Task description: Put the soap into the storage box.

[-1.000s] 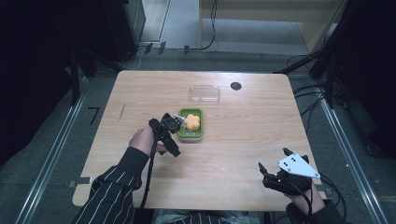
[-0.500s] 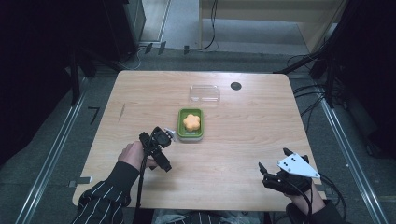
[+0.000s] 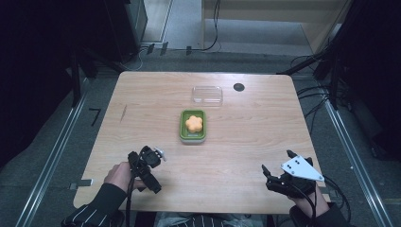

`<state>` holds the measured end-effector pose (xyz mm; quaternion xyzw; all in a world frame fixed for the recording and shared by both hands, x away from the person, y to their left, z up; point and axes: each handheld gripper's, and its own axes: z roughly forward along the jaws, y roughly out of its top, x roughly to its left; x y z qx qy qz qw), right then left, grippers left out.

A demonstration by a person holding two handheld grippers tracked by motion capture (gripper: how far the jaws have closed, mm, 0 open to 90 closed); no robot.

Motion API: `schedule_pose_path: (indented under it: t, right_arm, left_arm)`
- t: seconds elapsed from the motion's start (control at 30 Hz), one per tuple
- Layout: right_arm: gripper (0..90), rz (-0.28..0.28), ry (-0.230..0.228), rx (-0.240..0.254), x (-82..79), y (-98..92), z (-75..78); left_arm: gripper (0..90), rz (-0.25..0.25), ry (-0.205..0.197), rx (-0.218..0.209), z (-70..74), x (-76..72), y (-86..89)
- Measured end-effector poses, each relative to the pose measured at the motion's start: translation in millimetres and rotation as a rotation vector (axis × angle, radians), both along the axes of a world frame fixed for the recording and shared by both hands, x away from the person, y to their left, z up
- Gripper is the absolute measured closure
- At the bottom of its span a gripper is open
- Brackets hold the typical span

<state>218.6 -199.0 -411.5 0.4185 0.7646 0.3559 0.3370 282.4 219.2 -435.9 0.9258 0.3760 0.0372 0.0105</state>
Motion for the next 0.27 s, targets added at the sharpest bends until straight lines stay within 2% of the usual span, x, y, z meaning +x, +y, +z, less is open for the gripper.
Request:
schedule_pose_path:
  t: [0.1,0.13,0.27]
  right_arm:
    - [13.7,0.0,-0.001,0.0,0.0,-0.3,-0.1]
    - [13.7,-0.001,-0.001,0.0,0.1,-0.4,-0.1]
    - [13.7,-0.002,0.001,-0.001,0.5,-0.3,-0.3]
  left_arm:
    - [0.0,0.031,-0.003,-0.006,-3.2,-4.4,7.7]
    - [0.0,0.024,0.007,0.002,-4.2,-4.7,8.4]
    - [0.0,0.024,0.001,0.012,-6.3,-5.0,5.9]
